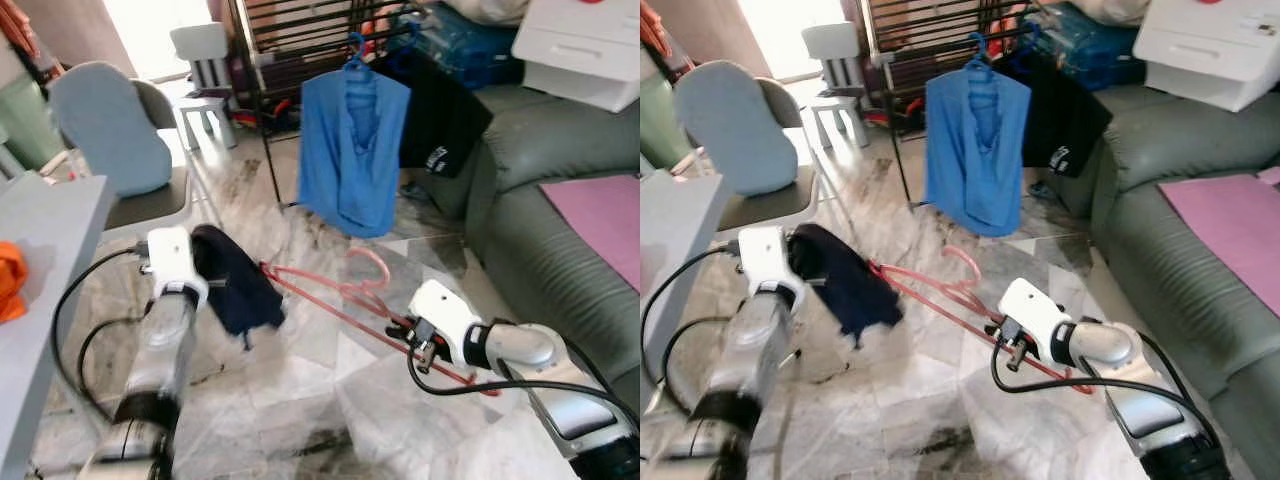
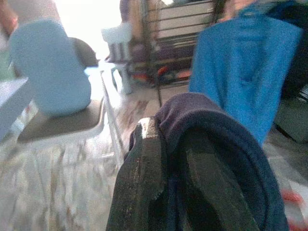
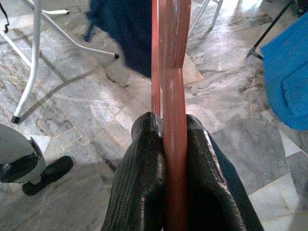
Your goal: Hang hanger
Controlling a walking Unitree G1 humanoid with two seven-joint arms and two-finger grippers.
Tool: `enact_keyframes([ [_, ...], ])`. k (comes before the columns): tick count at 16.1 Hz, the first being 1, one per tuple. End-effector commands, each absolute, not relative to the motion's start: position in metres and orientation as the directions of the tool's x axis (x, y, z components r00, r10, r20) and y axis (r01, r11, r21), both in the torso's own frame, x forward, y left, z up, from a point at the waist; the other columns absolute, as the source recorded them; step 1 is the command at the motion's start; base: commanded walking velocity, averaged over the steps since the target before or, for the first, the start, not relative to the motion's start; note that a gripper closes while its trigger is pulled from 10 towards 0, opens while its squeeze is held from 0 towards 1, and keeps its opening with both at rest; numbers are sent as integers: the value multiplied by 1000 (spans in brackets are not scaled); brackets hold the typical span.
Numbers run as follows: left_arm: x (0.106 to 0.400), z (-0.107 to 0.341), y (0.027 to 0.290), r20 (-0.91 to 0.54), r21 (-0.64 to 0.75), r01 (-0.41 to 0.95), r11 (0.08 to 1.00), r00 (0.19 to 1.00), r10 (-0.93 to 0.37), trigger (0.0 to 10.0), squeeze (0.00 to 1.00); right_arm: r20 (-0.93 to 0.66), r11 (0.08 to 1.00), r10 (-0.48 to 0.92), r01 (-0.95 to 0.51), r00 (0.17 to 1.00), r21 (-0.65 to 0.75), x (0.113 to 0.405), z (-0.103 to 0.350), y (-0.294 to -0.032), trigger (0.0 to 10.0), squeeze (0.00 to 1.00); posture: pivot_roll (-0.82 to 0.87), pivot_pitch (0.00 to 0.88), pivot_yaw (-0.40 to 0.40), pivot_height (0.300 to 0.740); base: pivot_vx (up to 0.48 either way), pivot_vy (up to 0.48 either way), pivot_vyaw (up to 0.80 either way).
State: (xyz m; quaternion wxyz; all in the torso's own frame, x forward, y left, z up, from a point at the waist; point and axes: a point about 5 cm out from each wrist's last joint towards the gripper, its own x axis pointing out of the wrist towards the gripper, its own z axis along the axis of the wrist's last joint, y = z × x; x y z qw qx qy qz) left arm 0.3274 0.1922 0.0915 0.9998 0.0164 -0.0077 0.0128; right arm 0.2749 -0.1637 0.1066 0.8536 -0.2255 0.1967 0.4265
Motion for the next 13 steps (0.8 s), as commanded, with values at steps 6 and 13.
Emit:
enact_keyframes([
  [6,309,106,195,240,165,-137,977,966,95,10000,0,-520,504,663,-834,539,-223,267,107,-154,10000,0,-142,6,126,740,0,0,0],
  [13,328,92,202,-69,269,-183,946,976,208,10000,0,-505,515,656,-822,560,-242,270,111,-152,10000,0,-118,6,145,740,0,0,0],
])
